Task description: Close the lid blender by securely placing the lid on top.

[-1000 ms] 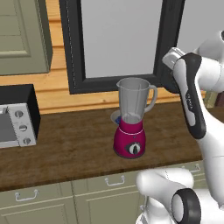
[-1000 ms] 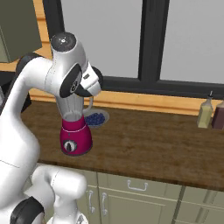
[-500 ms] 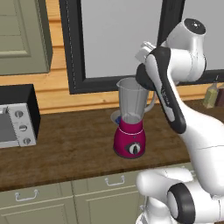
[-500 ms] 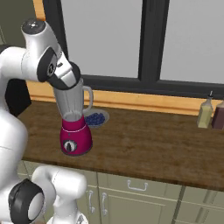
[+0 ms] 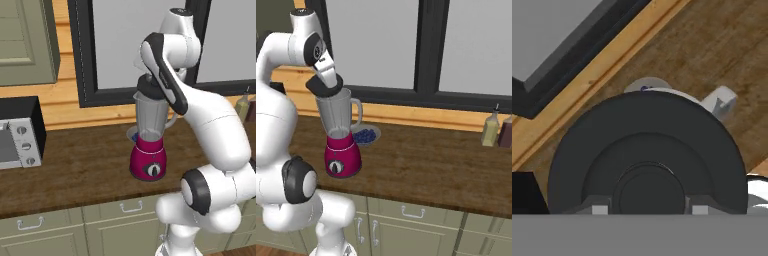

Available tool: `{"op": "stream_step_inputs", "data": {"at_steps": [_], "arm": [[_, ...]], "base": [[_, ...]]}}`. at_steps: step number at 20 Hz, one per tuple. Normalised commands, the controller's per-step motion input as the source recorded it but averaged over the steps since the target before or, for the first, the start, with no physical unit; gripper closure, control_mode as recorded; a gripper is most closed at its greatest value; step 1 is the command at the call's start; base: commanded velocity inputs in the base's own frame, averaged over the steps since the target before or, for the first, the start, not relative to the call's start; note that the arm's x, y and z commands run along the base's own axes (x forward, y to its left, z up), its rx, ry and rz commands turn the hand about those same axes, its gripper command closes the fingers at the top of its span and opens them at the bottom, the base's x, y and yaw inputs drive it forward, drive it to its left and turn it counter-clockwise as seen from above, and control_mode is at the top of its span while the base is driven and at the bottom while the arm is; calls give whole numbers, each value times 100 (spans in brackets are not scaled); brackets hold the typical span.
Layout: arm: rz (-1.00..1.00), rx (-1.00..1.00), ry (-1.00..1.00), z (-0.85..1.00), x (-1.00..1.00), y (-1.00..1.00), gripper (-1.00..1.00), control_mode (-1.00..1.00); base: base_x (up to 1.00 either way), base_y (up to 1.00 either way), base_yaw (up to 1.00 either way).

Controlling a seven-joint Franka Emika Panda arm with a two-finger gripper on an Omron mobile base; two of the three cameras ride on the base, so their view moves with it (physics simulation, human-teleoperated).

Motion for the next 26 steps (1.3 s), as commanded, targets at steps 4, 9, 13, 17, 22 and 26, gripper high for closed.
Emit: {"op": "stream_step_inputs", "data": {"at_steps": [4,9,13,17,22,26], "arm": [[0,-3,19,-16,29,5,100,-100],[0,0,5,-25,1,0,100,-100],[0,0,2,-33,0,0,100,-100],[0,0,0,-29,0,0,100,-100],[0,0,0,-14,0,-7,100,-100],[0,0,-1,0,0,-21,100,-100]], "base": [[0,0,0],[0,0,0],[0,0,0],[0,0,0],[0,0,0],[0,0,0]]}}
